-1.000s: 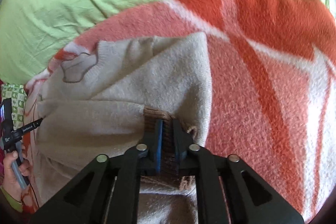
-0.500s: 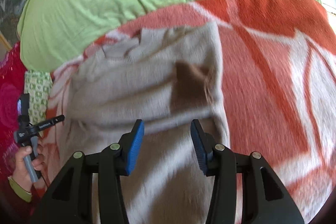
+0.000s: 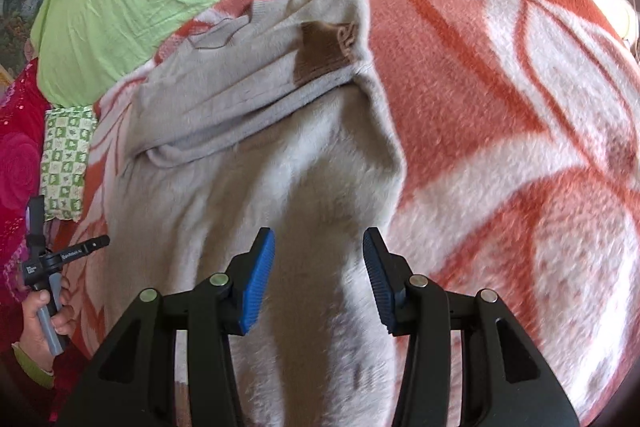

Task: Fold small clothes
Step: 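Grasp the brown hem with the right tool and lift it toward the collar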

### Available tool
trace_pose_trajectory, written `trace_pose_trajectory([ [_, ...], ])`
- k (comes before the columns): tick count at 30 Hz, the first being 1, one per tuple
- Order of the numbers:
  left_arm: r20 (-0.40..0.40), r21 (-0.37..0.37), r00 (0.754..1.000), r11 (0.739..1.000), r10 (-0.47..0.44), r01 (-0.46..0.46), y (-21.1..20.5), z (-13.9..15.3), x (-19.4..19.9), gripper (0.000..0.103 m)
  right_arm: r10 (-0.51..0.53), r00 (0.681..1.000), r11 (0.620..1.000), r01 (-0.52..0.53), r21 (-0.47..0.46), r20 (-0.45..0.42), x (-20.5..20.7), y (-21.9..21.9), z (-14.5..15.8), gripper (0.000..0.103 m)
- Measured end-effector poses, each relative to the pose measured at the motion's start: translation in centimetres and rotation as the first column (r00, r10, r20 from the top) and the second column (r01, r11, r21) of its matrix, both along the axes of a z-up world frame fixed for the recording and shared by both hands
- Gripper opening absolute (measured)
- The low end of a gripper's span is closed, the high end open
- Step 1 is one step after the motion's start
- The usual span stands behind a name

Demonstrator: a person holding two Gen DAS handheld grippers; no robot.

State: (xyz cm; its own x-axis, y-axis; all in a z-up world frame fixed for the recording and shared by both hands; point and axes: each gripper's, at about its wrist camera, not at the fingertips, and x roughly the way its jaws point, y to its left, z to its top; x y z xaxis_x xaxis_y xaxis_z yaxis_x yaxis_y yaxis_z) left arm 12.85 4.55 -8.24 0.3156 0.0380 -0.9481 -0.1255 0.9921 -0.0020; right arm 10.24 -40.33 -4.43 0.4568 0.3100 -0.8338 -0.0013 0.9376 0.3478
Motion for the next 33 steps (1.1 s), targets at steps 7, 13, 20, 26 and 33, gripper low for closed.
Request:
trace_pose_trajectory([
  [7,0.052,-0.025,0.998,0.999,-0.02,0.022,-7.7,0.7,5.6,0.058,0.055,0.998,0.995,-0.057,0.078,0.035,3.6,3.9,-1.0,0.047],
  [13,0.071,-0.033,0.997,0.999,0.016,-0.014,-10.7,0.4,9.1,0.058,0.059,0.998,0.956,-0.057,0.288,0.003,10.7,5.4,-3.3,0.049],
  [20,0.027,-0.01,0.989,0.99,0.143,-0.143,-9.5,-2.1,11.4,0.058,0.035,0.998,0.924,-0.015,0.382,-0.045,16.4,6.1,-6.6,0.049],
  [26,0.042,-0.047,0.977,0.977,0.209,-0.207,-9.3,-1.8,11.9,0.058,0.093,0.982,0.883,-0.157,0.441,0.164,18.4,6.8,-2.3,0.0],
  [33,0.042,-0.018,0.976,0.977,0.214,-0.214,-9.3,-1.6,11.8,0.062,0.163,0.986,0.846,-0.163,0.507,0.045,17.6,7.5,-2.4,0.027],
])
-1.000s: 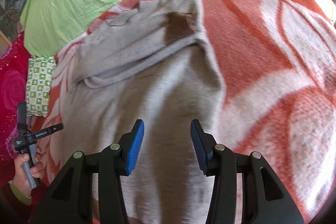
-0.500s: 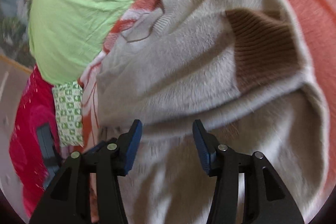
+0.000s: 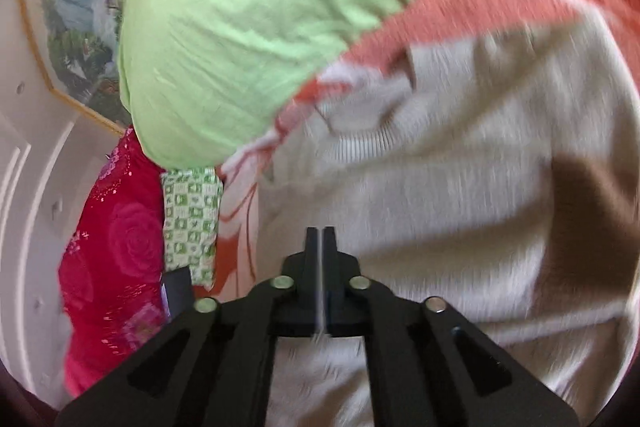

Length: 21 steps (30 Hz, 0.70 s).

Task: Fold small clothes
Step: 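Grasp the brown hem with the right tool and lift it toward the collar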

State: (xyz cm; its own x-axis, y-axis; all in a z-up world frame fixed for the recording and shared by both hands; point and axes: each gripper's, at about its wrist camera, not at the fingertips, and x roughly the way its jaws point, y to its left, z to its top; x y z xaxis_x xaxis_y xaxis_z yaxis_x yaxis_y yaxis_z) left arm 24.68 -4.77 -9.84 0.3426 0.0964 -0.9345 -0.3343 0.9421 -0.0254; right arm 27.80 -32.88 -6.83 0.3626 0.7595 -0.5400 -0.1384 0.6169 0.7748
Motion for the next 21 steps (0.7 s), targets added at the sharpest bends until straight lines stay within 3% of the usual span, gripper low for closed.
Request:
trace_pose_trajectory([
  [1,0.0,-0.002,1.0,1.0,-0.005,0.005,0.0,-0.1,0.0,0.062,-0.018,0.999,1.0,0.018,-0.011,-0.036,-0.8,0.0,-0.8,0.057],
  [2,-0.001,0.0,1.0,1.0,-0.009,0.009,0.0,-0.2,0.2,0.062,-0.037,0.998,0.999,0.037,-0.013,-0.053,-1.3,0.0,-1.4,0.071],
  [6,0.002,-0.005,1.0,1.0,-0.028,0.028,0.7,0.0,0.2,0.062,-0.069,0.984,0.996,0.06,-0.059,-0.162,-1.8,1.4,-4.4,0.07],
  [8,-0.011,-0.006,0.999,0.999,-0.048,0.048,0.6,-0.1,0.5,0.064,-0.107,0.973,0.993,0.093,-0.078,-0.205,-1.2,1.5,-5.6,0.066],
  [10,-0.017,-0.02,0.998,0.998,-0.058,0.057,0.8,-0.6,0.8,0.064,-0.168,0.966,0.986,0.163,-0.042,-0.195,-0.5,1.3,-6.0,0.058],
  [12,-0.019,-0.024,0.998,0.998,-0.064,0.063,0.4,-1.1,2.0,0.064,-0.215,0.964,0.977,0.214,-0.028,-0.155,0.4,1.1,-5.5,0.035],
  [13,-0.015,-0.025,0.998,0.997,-0.067,0.067,0.3,-1.1,2.5,0.064,-0.219,0.965,0.976,0.218,-0.025,-0.144,0.8,1.2,-5.1,0.011],
  [17,0.009,-0.015,0.999,0.998,-0.053,0.053,0.3,-0.7,4.4,0.064,-0.182,0.983,0.983,0.18,0.042,0.037,1.1,1.9,-0.2,0.007],
  [19,0.031,0.024,0.999,1.0,-0.018,0.018,0.8,-0.4,5.5,0.064,-0.144,0.979,0.989,0.137,0.057,0.143,0.6,2.5,2.6,0.006],
  [21,0.043,0.042,0.999,0.999,0.028,-0.029,1.9,0.0,6.0,0.06,-0.119,0.974,0.992,0.109,0.058,0.193,0.0,2.8,4.0,0.006],
])
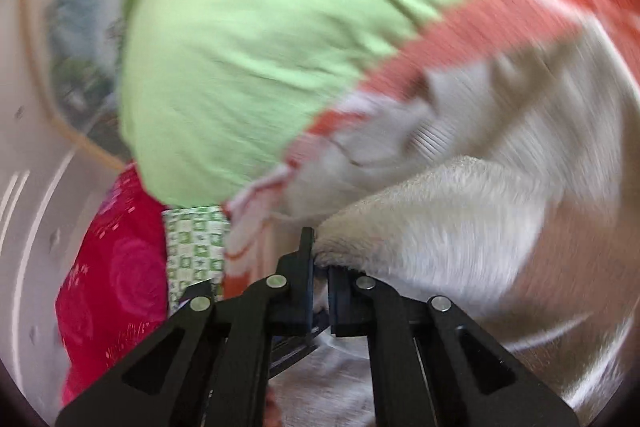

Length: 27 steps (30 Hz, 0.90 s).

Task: Fold small clothes
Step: 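Grasp the brown hem with the right tool and lift it toward the collar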

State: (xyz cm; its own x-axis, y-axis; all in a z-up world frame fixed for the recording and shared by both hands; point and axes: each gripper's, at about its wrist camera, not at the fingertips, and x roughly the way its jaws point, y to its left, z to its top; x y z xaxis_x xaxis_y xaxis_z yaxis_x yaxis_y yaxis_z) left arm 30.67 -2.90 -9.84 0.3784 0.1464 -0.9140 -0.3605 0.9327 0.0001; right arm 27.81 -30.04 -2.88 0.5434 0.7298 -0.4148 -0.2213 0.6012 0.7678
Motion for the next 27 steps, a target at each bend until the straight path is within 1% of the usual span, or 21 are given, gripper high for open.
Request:
trace_pose_trajectory([
  [2,0.008,-0.012,0.999,0.999,0.034,-0.033,1.3,0.0,-0.2,0.06,0.006,1.0,0.999,-0.006,-0.033,0.006,-0.2,0.1,0.2,0.006],
  [4,-0.013,-0.018,1.0,1.0,0.021,-0.021,2.0,-0.6,-0.7,0.059,-0.003,1.0,0.998,0.002,-0.063,-0.019,-0.2,0.0,-0.9,0.006],
  [5,-0.029,-0.008,1.0,1.0,0.003,-0.003,2.2,-1.0,-1.2,0.059,-0.015,0.999,0.997,0.012,-0.081,-0.042,-0.2,-0.1,-1.7,0.006],
  [7,-0.033,-0.002,0.999,0.999,-0.036,0.036,2.4,-1.2,-2.2,0.059,-0.033,0.995,0.995,0.023,-0.098,-0.097,0.0,-0.7,-3.4,0.006],
  [8,-0.035,-0.001,0.998,0.998,-0.06,0.06,2.5,-1.2,-2.6,0.06,-0.036,0.991,0.995,0.023,-0.098,-0.132,0.0,-1.1,-4.1,0.009],
  [9,-0.039,0.001,0.996,0.997,-0.075,0.075,2.6,-1.1,-3.0,0.06,-0.039,0.981,0.995,0.021,-0.099,-0.19,0.0,-1.6,-5.3,0.011],
  [10,-0.048,0.002,0.995,0.996,-0.085,0.085,2.8,-1.1,-3.4,0.061,-0.041,0.973,0.995,0.019,-0.095,-0.228,-0.3,-2.0,-5.9,0.018],
  [11,-0.061,0.005,0.994,0.996,-0.09,0.09,3.2,-1.1,-3.6,0.06,-0.042,0.961,0.996,0.02,-0.083,-0.273,-0.8,-2.6,-6.7,0.037],
  [12,-0.081,0.015,0.993,0.996,-0.087,0.088,3.5,-1.2,-3.9,0.056,-0.044,0.956,0.997,0.025,-0.067,-0.291,-1.3,-3.2,-7.0,0.045],
  [13,-0.104,0.003,0.991,0.996,-0.089,0.089,4.2,-1.3,-4.3,0.054,-0.055,0.954,0.998,0.04,-0.056,-0.295,-2.2,-3.9,-7.2,0.052],
  [14,-0.107,-0.016,0.99,0.995,-0.096,0.095,4.4,-1.3,-4.5,0.053,-0.064,0.956,0.997,0.05,-0.055,-0.288,-2.9,-4.5,-7.1,0.052],
  [16,-0.104,-0.052,0.988,0.993,-0.112,0.107,4.9,-0.5,-5.0,0.052,-0.099,0.961,0.993,0.079,-0.087,-0.259,-4.4,-5.7,-6.7,0.052],
  [18,-0.063,-0.061,0.989,0.99,-0.132,0.128,5.1,1.1,-4.8,0.054,-0.117,0.967,0.986,0.087,-0.142,-0.225,-5.3,-6.1,-6.2,0.052],
  [20,-0.014,-0.047,0.991,0.99,-0.133,0.132,5.1,2.7,-4.0,0.054,-0.112,0.971,0.972,0.064,-0.224,-0.21,-5.3,-5.6,-6.0,0.052],
  [22,0.03,-0.056,0.992,0.991,-0.121,0.123,5.2,4.1,-2.8,0.054,-0.11,0.978,0.941,0.045,-0.336,-0.178,-4.9,-4.6,-6.0,0.052],
  [24,0.049,-0.066,0.993,0.992,-0.106,0.109,5.4,4.6,-1.3,0.054,-0.073,0.987,0.922,0.012,-0.387,-0.143,-4.1,-3.3,-6.0,0.052],
  [25,0.056,-0.077,0.993,0.991,-0.107,0.111,6.4,4.4,-1.0,0.055,-0.055,0.988,0.916,-0.006,-0.401,-0.141,-3.7,-2.8,-6.2,0.052],
  [26,0.055,-0.088,0.991,0.988,-0.12,0.125,6.4,4.0,-1.1,0.055,-0.034,0.989,0.903,-0.032,-0.428,-0.146,-3.3,-2.0,-6.5,0.052],
  [27,0.028,-0.082,0.99,0.987,-0.137,0.139,6.1,3.1,-0.3,0.055,-0.007,0.986,0.88,-0.073,-0.47,-0.167,-2.6,-1.1,-7.1,0.051],
])
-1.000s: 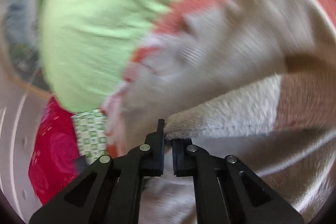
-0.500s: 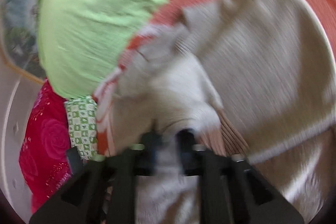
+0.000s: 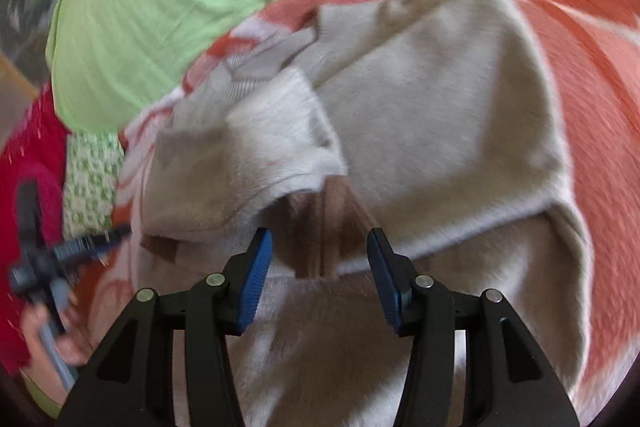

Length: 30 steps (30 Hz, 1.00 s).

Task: Fold small clothes

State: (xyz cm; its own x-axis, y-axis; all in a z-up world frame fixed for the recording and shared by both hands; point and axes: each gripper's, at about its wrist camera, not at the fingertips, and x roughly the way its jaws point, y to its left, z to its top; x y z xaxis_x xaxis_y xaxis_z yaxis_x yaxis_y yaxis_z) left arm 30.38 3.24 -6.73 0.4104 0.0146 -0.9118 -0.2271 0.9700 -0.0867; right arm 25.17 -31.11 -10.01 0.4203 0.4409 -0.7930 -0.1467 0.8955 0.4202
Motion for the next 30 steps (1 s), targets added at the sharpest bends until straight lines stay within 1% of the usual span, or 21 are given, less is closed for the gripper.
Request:
trace_pose_trajectory([
  [1,-0.018,0.011,1.0,1.0,-0.009,0.01,-1.2,-0.8,-0.1,0.055,0.026,1.0,0.999,-0.026,-0.019,-0.01,0.3,0.5,-0.3,0.039],
  [2,-0.042,0.025,0.999,0.999,-0.021,0.022,-1.6,-1.7,0.0,0.056,0.055,0.998,0.997,-0.056,-0.053,-0.019,0.6,0.9,-0.3,0.008],
  [3,-0.058,0.031,0.998,0.999,-0.023,0.025,-1.7,-2.5,-0.1,0.057,0.064,0.998,0.992,-0.063,-0.107,0.004,0.8,0.9,0.4,0.009],
  [5,-0.075,0.026,0.997,0.999,-0.03,0.032,-1.7,-3.6,0.1,0.059,0.061,0.994,0.98,-0.042,-0.193,0.091,0.8,-0.1,2.8,0.009],
  [6,-0.073,0.027,0.997,0.999,-0.028,0.03,-1.6,-3.8,0.2,0.062,0.048,0.988,0.969,-0.01,-0.248,0.147,0.9,-1.0,4.4,0.008],
  [8,-0.072,0.03,0.997,0.999,-0.027,0.029,-1.4,-3.8,0.2,0.065,0.018,0.965,0.93,0.079,-0.359,0.261,1.0,-3.3,7.2,0.008],
  [9,-0.07,0.025,0.997,0.999,-0.028,0.029,-1.4,-3.9,0.2,0.066,0.003,0.957,0.911,0.117,-0.395,0.291,1.4,-4.8,8.1,0.008],
  [10,-0.069,0.021,0.997,0.999,-0.027,0.029,-1.4,-4.0,0.2,0.067,-0.001,0.96,0.906,0.12,-0.406,0.281,1.9,-5.7,8.0,0.008],
  [11,-0.069,0.021,0.997,0.999,-0.027,0.029,-1.4,-4.1,0.2,0.068,0.0,0.968,0.908,0.106,-0.405,0.251,2.4,-6.6,7.5,0.008],
  [13,-0.069,0.025,0.997,0.999,-0.024,0.026,-1.2,-4.3,0.2,0.07,0.007,0.983,0.91,0.069,-0.408,0.182,3.1,-7.4,5.2,0.009],
  [15,-0.072,0.021,0.997,0.999,-0.023,0.024,-0.9,-4.3,0.2,0.071,0.001,0.993,0.906,0.048,-0.421,0.114,3.0,-7.7,3.0,0.016],
  [17,-0.072,0.016,0.997,0.999,-0.026,0.027,-0.5,-4.3,-0.2,0.072,-0.044,0.997,0.916,0.064,-0.397,0.06,2.1,-8.5,1.8,0.024],
  [18,-0.072,0.016,0.997,0.999,-0.029,0.03,-0.4,-4.1,-0.4,0.072,-0.059,0.996,0.925,0.079,-0.371,0.064,1.5,-8.8,1.9,0.024],
  [19,-0.072,0.015,0.997,0.999,-0.031,0.032,-0.3,-3.9,-0.8,0.072,-0.086,0.994,0.93,0.104,-0.351,0.067,0.6,-9.4,2.1,0.031],
  [20,-0.071,0.008,0.997,0.999,-0.035,0.035,-0.1,-3.8,-1.3,0.072,-0.118,0.991,0.929,0.133,-0.345,0.064,-0.2,-10.1,2.4,0.042],
  [21,-0.075,0.003,0.996,0.999,-0.04,0.041,0.0,-3.7,-1.9,0.072,-0.147,0.987,0.931,0.161,-0.327,0.068,-1.1,-10.8,2.8,0.046],
  [22,-0.08,0.006,0.996,0.999,-0.044,0.044,0.1,-3.5,-2.5,0.072,-0.165,0.984,0.934,0.178,-0.308,0.069,-1.9,-11.3,3.2,0.046],
  [23,-0.092,0.032,0.995,0.998,-0.049,0.052,0.1,-3.5,-3.4,0.071,-0.18,0.981,0.939,0.192,-0.286,0.068,-2.7,-11.8,3.5,0.046],
  [25,-0.103,0.041,0.993,0.997,-0.054,0.059,0.8,-3.4,-5.1,0.07,-0.203,0.977,0.948,0.213,-0.237,0.067,-4.5,-12.4,4.3,0.046],
  [27,-0.109,0.01,0.992,0.998,-0.061,0.063,1.6,-3.2,-7.3,0.07,-0.21,0.976,0.957,0.218,-0.189,0.065,-6.7,-12.6,5.1,0.047],
  [30,-0.119,0.001,0.99,0.997,-0.073,0.074,2.5,-2.9,-10.3,0.07,-0.227,0.972,0.958,0.233,-0.166,0.051,-10.0,-12.7,5.7,0.05],
])
